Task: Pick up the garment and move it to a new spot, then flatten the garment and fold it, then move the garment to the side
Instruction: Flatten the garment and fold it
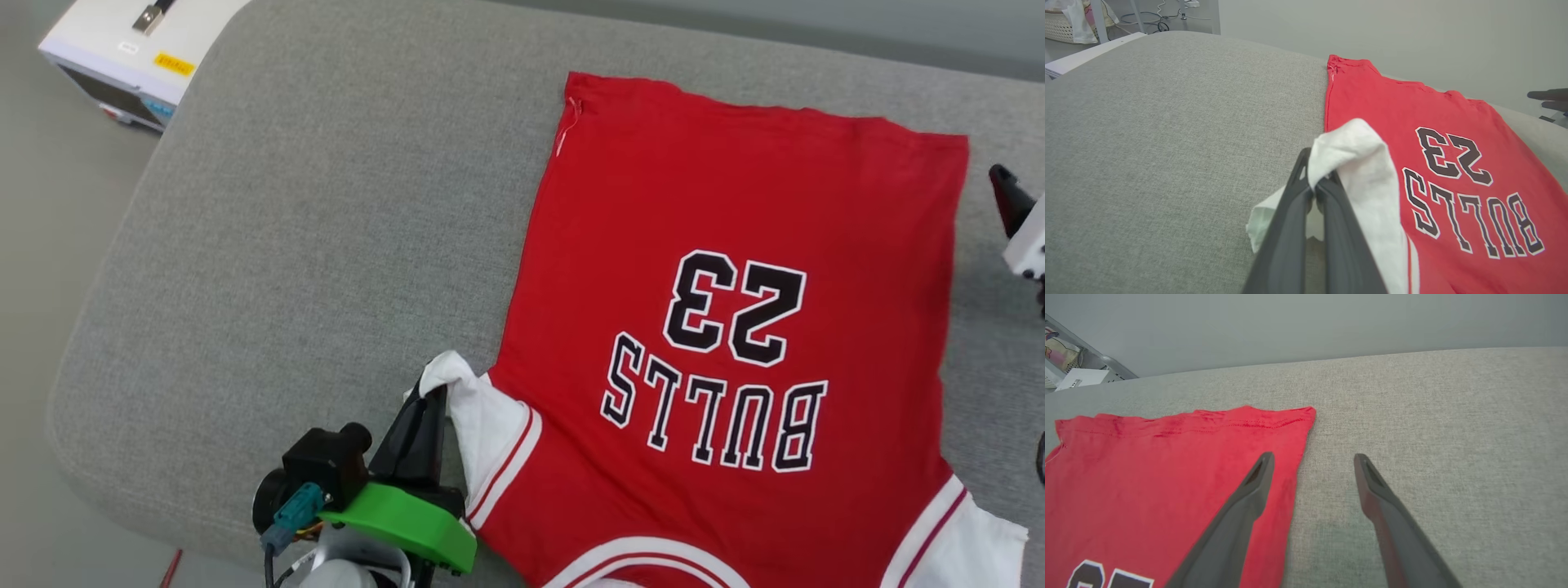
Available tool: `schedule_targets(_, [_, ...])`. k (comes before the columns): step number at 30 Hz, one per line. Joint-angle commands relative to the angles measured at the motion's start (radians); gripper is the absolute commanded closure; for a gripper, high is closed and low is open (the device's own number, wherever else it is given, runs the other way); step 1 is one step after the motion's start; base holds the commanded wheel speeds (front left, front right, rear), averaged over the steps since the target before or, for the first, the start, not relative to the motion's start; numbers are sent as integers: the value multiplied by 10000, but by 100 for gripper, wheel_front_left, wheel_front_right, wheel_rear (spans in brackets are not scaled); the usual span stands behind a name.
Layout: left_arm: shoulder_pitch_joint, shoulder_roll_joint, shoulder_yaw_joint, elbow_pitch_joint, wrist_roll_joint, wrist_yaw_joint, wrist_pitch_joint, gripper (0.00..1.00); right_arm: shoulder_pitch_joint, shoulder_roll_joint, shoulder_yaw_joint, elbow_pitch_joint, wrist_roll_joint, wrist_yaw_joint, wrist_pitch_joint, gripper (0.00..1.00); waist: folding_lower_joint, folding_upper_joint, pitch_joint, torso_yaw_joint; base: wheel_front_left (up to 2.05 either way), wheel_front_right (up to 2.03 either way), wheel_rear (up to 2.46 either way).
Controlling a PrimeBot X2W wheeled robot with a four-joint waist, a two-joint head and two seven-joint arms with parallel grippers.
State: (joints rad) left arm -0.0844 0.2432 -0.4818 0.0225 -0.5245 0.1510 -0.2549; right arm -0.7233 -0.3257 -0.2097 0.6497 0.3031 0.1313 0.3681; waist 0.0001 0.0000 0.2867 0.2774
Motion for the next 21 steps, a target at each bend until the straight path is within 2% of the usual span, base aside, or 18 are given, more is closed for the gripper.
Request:
schedule_targets(1, [-277, -143, 21, -47, 136, -87, -58, 100, -485, -219, 52, 337, -201, -6, 224, 0, -1, 0, 990, 803, 0, 0, 0])
schedule_targets(10, [-558, -798, 424, -75, 538, -571, -66, 100, -2629, -647, 419, 2108, -822, -6, 1840, 0, -1, 0, 1803, 1120, 0, 0, 0])
schedule_targets(13, [-586, -932, 531, -22, 675, -744, -67, 100, -2839, -689, 559, 2710, -1003, -6, 2427, 0, -1, 0, 1899, 1133, 0, 0, 0])
schedule_targets(17, [-578, -1073, 692, 98, 818, -924, -67, 100, -2743, -623, 812, 3544, -1048, -6, 3781, 0, -1, 0, 1931, 1105, 0, 0, 0])
schedule_targets(18, [-575, -1111, 739, 134, 848, -964, -67, 100, -2691, -619, 832, 3706, -1037, -6, 4092, 58, -1, 0, 1921, 1098, 0, 0, 0])
schedule_targets(20, [-563, -1175, 817, 205, 895, -1027, -67, 100, -2640, -614, 817, 3872, -965, -6, 4456, 100, -1, 0, 1880, 1083, 0, 0, 0])
schedule_targets(21, [-556, -1202, 849, 238, 913, -1054, -67, 100, -2618, -616, 838, 3887, -959, -6, 4541, 100, -1, 0, 1843, 1077, 0, 0, 0])
